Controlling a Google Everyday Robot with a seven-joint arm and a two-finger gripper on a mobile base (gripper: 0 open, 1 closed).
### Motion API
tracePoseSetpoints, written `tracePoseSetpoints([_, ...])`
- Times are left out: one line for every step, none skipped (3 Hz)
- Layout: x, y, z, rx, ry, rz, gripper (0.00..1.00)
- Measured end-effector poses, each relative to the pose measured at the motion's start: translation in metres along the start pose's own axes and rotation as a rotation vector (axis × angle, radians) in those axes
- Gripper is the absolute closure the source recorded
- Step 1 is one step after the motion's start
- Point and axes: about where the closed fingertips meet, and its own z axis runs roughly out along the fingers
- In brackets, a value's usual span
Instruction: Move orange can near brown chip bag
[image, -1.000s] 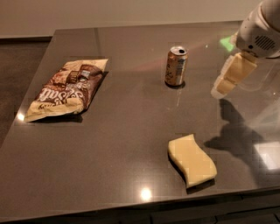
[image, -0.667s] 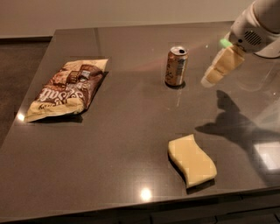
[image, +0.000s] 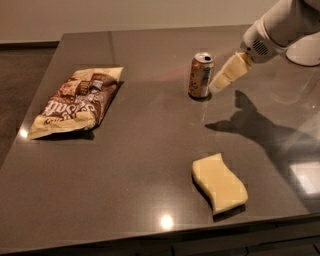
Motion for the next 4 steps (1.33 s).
tracePoseSetpoints([-0.012,-0.004,0.025,-0.014,-0.029,0.021,0.00])
tracePoseSetpoints([-0.022,-0.013,0.042,-0.015,-0.062,0.034,0.00])
tracePoseSetpoints([-0.032,-0.015,0.054,-0.029,-0.090,0.030,0.00])
tracePoseSetpoints([-0.038,-0.014,0.063,-0.050,-0.106,0.029,0.00])
